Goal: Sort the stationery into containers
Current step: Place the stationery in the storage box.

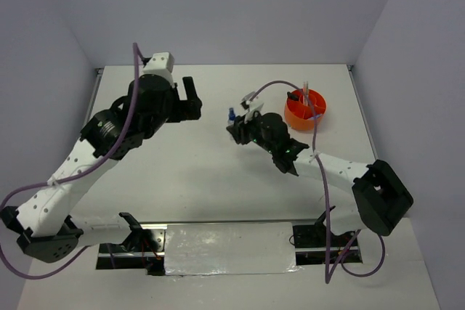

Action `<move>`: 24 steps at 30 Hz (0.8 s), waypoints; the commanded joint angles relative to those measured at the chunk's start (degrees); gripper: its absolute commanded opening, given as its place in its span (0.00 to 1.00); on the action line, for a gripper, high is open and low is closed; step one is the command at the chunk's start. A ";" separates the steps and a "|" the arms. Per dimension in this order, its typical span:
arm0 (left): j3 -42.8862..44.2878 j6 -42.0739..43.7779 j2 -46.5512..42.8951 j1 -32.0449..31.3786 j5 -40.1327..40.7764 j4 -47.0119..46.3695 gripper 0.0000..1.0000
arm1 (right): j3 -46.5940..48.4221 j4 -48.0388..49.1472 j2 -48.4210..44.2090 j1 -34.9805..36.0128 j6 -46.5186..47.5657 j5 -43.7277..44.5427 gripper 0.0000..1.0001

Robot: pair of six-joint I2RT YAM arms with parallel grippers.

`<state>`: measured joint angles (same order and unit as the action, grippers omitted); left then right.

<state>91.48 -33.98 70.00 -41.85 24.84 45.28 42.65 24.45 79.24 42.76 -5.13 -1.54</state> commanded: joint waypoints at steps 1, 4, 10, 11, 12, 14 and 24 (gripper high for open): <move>-2.69 -0.04 -5.56 0.10 7.33 1.92 0.99 | -1.08 4.03 -5.32 -6.80 -2.88 8.09 0.00; -9.01 4.08 -11.01 0.10 5.49 1.48 0.99 | -1.35 4.29 -7.08 -13.21 -0.16 14.00 0.00; -21.23 9.36 -22.08 0.01 3.64 1.31 0.99 | 1.03 6.92 -3.84 -23.67 3.09 16.83 0.00; -22.74 10.67 -24.97 0.01 3.29 0.17 0.99 | 1.38 7.45 -2.88 -24.47 3.54 17.53 0.00; -24.14 11.12 -26.39 0.01 3.11 -0.71 0.99 | 1.64 8.41 -2.43 -24.92 4.07 17.62 0.00; -28.19 11.56 -30.16 0.01 2.93 -3.25 0.99 | 2.26 9.39 -0.94 -25.88 4.60 18.93 0.00; -40.42 12.79 -37.57 0.01 -5.06 -10.91 0.99 | 2.35 14.57 1.97 -28.61 9.43 15.88 0.00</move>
<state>51.18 -22.70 32.38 -41.78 23.42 39.31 42.41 31.90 80.64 15.14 2.46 15.68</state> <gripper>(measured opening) 0.993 0.431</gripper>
